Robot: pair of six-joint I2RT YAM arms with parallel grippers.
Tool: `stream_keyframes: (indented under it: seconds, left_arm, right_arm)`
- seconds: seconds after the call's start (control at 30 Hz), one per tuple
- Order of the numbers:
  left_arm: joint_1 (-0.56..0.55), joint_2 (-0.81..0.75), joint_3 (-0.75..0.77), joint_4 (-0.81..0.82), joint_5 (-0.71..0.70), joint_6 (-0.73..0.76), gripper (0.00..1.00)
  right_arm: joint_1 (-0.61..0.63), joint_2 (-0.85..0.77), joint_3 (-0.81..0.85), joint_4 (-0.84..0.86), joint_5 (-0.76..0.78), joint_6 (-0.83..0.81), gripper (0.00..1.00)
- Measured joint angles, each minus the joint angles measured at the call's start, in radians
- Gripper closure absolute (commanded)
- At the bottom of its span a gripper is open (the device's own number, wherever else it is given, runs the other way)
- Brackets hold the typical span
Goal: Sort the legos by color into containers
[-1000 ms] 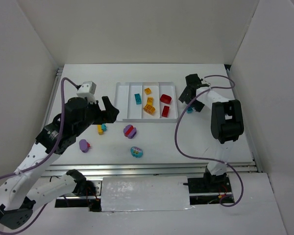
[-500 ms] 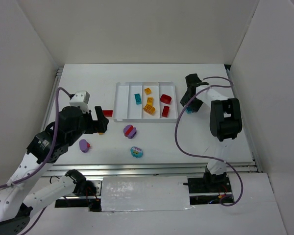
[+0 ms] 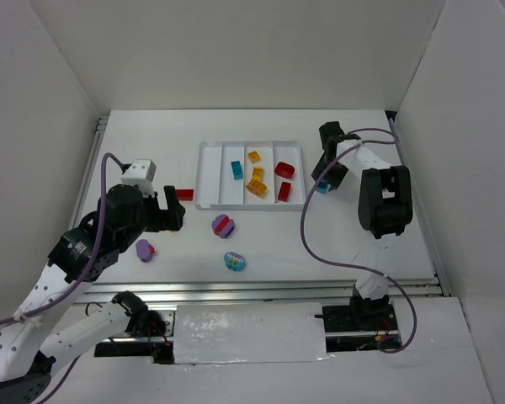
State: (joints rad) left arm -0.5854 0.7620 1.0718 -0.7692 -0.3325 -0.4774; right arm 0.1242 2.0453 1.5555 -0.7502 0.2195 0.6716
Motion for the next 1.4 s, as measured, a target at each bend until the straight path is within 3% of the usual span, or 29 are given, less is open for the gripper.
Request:
stream_keyframes:
  seconds: [0.17,0.27,0.43,0.5,0.57,0.8,1.0,1.1,1.23,1.4]
  left_arm:
    - [0.000,-0.006,-0.022,0.013,-0.001,0.008,0.00]
    - [0.000,-0.006,-0.030,0.016,0.001,0.009,0.00]
    - [0.002,-0.006,-0.031,0.028,0.014,0.017,0.00]
    - [0.002,-0.008,-0.031,0.031,0.016,0.028,0.00]
    - [0.002,-0.013,-0.034,0.032,0.016,0.031,0.01]
    - [0.016,-0.037,-0.071,0.038,0.007,0.032,0.00]
    - [0.111,-0.041,-0.075,0.036,-0.064,0.003,0.01]
    - [0.166,-0.051,-0.078,0.037,-0.085,-0.005,0.00]
    - [0.193,-0.052,-0.080,0.037,-0.093,-0.021,0.00]
    - [0.199,-0.043,-0.080,0.037,-0.095,-0.024,0.01]
  right_arm:
    - [-0.005,0.036,0.044,-0.048,-0.014,-0.017,0.28]
    - [-0.005,0.064,0.076,-0.079,-0.017,-0.021,0.29]
    - [-0.005,0.079,0.092,-0.108,-0.019,-0.029,0.52]
    - [-0.006,0.087,0.107,-0.121,-0.022,-0.036,0.71]
    - [-0.006,0.090,0.121,-0.126,-0.025,-0.042,1.00]
    - [-0.003,0.068,0.082,-0.092,-0.012,-0.051,1.00]
    - [0.127,-0.154,-0.099,-0.028,0.086,-0.029,1.00]
    - [0.287,-0.187,0.012,-0.029,0.130,-0.023,1.00]
    - [0.473,-0.107,0.246,-0.024,0.156,-0.024,1.00]
    - [0.571,0.082,0.476,-0.037,0.159,-0.034,1.00]
